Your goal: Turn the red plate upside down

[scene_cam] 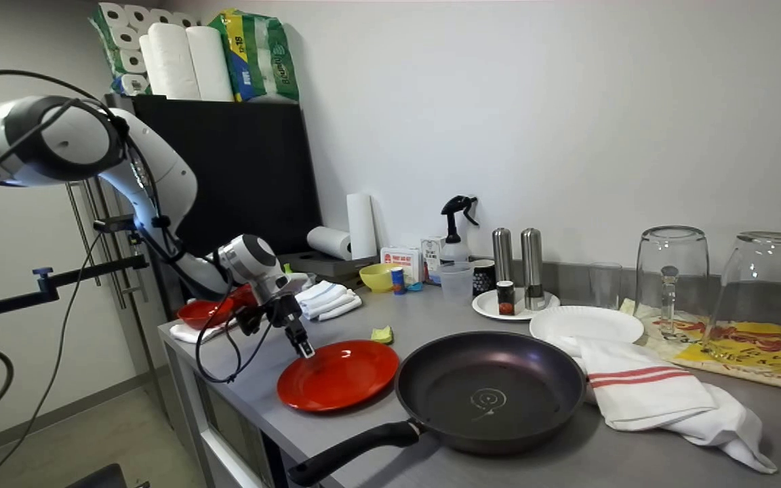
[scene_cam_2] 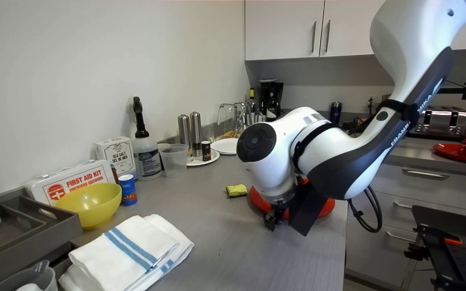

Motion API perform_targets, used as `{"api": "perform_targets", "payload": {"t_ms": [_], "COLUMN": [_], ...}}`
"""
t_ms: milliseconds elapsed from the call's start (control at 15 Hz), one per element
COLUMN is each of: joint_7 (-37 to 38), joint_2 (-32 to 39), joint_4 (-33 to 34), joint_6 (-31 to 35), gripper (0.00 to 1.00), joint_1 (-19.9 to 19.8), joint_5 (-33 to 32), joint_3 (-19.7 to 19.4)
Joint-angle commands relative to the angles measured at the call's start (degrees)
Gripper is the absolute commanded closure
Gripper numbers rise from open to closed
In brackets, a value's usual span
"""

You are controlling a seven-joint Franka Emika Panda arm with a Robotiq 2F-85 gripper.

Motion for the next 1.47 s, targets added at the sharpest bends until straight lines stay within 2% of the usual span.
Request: {"api": "perform_targets", "payload": {"t_ms": [0,67,200,733,800,867,1067,1400], "joint_7": [-0.85,-0.89,-0.76,-0.86,-1.05,-1.30,-2.08,-2.36], "joint_2": [1.63,1.69,1.94,2.44,2.44,2.45,2.38,2.27], "joint_4": [1.90,1.92,2.05,2.41,2.48,2.70,3.29,3.56], "joint_6": [-0.26,-0.23,-0.27,-0.38,-0.82,-1.31,-3.20,-3.86], "gripper": [0.04,0.26,0.31,0.91,0.94,0.91,0.94,0.93], "joint_1": [-0.49,-0.61,-0.66,-0.77,-0.81,-0.84,-0.99,-1.19], "joint_5": [-0.48,-0.43,-0.58,-0.32,-0.59,-0.65,-1.22,-1.12], "joint_3": [-0.74,-0.83,-1.01,-1.12,-1.09,-1.05,-0.86,-0.56]}}
